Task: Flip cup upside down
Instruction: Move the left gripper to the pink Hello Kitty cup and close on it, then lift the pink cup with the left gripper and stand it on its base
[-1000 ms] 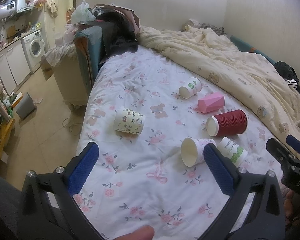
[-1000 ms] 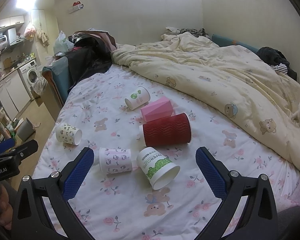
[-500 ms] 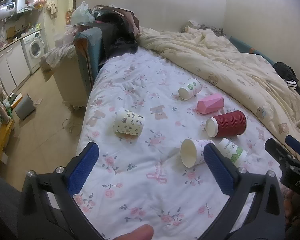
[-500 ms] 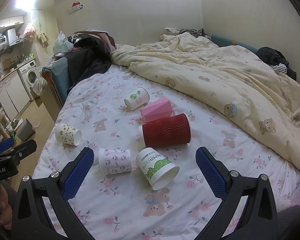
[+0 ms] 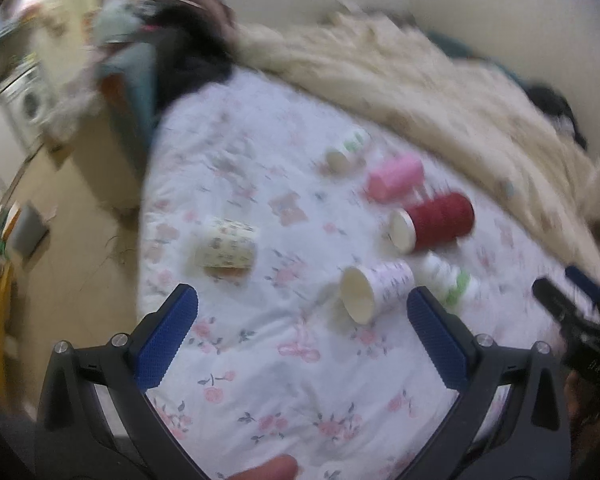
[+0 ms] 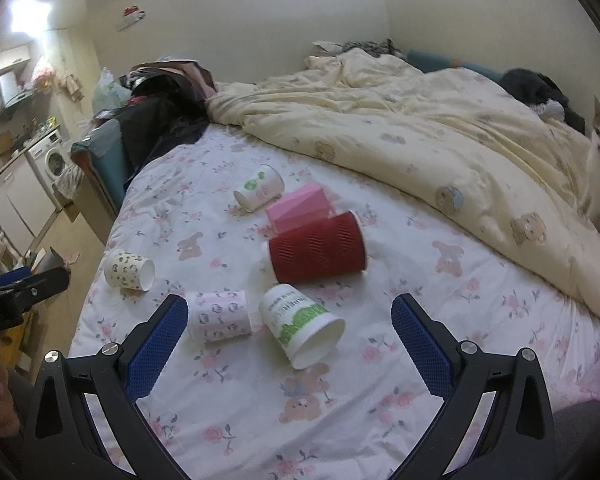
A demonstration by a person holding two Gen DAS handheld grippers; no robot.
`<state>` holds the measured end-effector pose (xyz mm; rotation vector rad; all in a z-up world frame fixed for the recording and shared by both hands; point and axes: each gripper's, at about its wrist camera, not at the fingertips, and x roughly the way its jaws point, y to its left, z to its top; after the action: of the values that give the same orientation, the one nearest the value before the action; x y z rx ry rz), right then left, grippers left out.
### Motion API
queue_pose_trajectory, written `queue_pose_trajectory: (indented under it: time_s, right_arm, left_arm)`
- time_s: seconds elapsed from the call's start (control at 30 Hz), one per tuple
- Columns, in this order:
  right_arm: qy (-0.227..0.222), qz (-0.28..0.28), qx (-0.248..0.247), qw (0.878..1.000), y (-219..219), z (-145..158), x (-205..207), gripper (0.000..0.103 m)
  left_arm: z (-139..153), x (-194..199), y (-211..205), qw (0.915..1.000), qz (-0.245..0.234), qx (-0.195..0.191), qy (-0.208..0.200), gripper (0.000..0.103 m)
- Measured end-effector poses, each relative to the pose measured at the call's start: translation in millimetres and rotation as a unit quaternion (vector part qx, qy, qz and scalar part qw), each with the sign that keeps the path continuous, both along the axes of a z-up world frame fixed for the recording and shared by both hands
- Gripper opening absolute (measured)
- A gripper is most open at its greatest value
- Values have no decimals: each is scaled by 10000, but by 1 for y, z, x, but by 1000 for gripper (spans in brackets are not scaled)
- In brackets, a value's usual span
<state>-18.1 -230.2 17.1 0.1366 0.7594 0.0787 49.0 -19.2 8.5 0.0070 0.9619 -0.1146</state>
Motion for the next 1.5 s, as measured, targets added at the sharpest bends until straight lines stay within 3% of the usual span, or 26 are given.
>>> queue_pose_trajectory:
  time_s: [0.07, 0.2, 0.3, 0.37, 0.57, 0.7, 0.8, 0.9, 0.97, 1.1, 1.17, 1.33, 1.5]
  right_arm:
    - [105, -77, 102, 9999, -10, -1, 2, 103]
    - [536, 28, 605, 9967, -24, -11, 11, 103]
    - [530, 5, 505, 9973, -26, -12, 12, 103]
    - [530, -62, 433, 9976, -31, -12, 13, 103]
    - [971, -345, 655, 9925, -47, -30, 26, 103]
    - [1191, -400, 822, 9887, -53, -40, 33, 103]
    - [1266, -392, 782, 9881, -53, -42, 35, 103]
    - [1301, -553, 765, 9870, -58, -44, 37, 103]
    - [1331, -656, 826, 9855, -62, -45, 38, 103]
    - [1360, -753, 866, 9840, -67, -48, 43, 103]
    - [1370, -741, 876, 9839, -67, -49, 44, 103]
    - [1320, -709, 909, 9845, -66, -47, 42, 103]
    - [1221, -724, 939, 9854, -66, -42, 39, 103]
  left_arm:
    - [-5, 17, -16, 9979, -529, 215, 294, 103]
    - [-25, 43, -57, 9781, -1681, 712, 997, 103]
    - [-42, 56, -86, 9535, -2439, 997, 1466, 103]
    - [-55, 67, -101, 9312, -2883, 1202, 1879, 103]
    - [-93, 95, -129, 8821, -3574, 1722, 2540, 102]
    - [-116, 109, -144, 8604, -3785, 1807, 2896, 97]
    - [-137, 110, -155, 8355, -4038, 1991, 3148, 95]
    - [-154, 109, -160, 8201, -4132, 2195, 3294, 92]
    - [-161, 110, -162, 8178, -4145, 2204, 3329, 89]
    - [-166, 110, -159, 8167, -4129, 2121, 3429, 62]
    - [-163, 109, -156, 8179, -4136, 2013, 3457, 61]
    - [-144, 104, -140, 8310, -3987, 1843, 3414, 59]
    - [-113, 89, -111, 8557, -3589, 1470, 3426, 59]
